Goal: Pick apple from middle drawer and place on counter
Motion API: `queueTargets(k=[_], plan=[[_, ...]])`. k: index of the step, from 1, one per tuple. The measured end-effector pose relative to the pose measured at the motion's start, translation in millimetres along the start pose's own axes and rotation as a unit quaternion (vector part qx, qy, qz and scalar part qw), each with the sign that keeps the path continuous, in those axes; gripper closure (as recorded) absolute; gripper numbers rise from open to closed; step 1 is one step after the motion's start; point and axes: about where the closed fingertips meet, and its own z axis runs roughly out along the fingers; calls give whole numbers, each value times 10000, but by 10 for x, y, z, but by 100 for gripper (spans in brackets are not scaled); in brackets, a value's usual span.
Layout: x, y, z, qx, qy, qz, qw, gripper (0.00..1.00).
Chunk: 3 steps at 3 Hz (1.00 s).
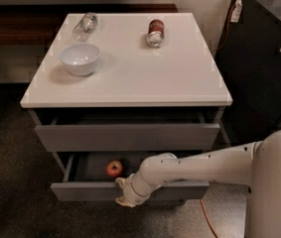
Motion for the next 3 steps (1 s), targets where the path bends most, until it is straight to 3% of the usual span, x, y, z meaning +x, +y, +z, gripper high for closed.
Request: queueTargets(k=[1, 3], plan=[[-9, 0, -15, 0, 0, 0, 10000, 100], [-14, 0, -23, 1, -1, 0, 10000, 60]])
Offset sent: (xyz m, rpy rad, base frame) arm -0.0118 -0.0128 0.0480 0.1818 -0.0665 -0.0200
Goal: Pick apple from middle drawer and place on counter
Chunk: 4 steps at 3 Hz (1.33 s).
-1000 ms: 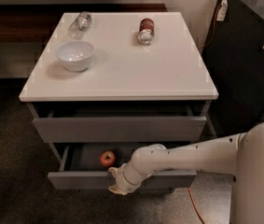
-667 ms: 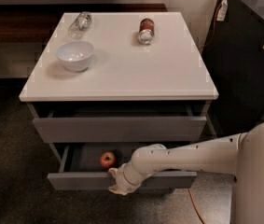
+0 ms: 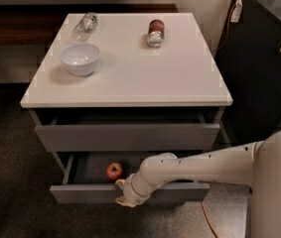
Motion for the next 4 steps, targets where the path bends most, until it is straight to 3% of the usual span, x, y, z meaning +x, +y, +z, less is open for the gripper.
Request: queueTargets(k=[1, 2, 3, 4], plan=[[-4, 0, -6, 0, 0, 0, 10000, 36], [-6, 1, -8, -1, 0, 0, 10000, 6], [-6, 1, -7, -2, -2, 1, 10000, 0], [-6, 1, -7, -2, -2, 1, 10000, 0]])
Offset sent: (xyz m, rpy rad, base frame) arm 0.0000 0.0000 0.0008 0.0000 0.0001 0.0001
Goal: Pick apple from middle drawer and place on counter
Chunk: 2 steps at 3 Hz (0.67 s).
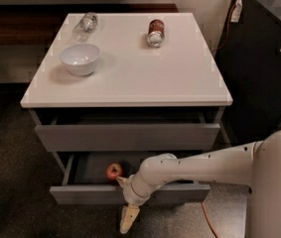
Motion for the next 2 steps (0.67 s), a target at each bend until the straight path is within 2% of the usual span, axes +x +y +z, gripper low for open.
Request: queueTargets(k=[1, 2], plan=[[-32, -167, -98, 29, 159, -8, 9999, 0], [43, -305, -142, 49, 337, 82, 9994, 0]])
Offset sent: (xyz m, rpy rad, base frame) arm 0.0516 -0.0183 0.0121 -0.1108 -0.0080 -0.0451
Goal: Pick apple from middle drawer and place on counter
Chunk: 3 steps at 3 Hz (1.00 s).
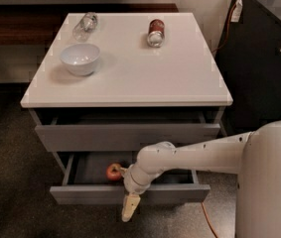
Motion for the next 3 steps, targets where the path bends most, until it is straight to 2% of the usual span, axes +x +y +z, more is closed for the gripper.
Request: queueTargets(k=[1, 2, 3], plan=[[123, -38, 54, -72, 264, 164, 9995, 0], [212, -12, 138, -224, 502, 357, 9978, 12], [250, 26, 209, -376, 628, 488, 9961, 36]])
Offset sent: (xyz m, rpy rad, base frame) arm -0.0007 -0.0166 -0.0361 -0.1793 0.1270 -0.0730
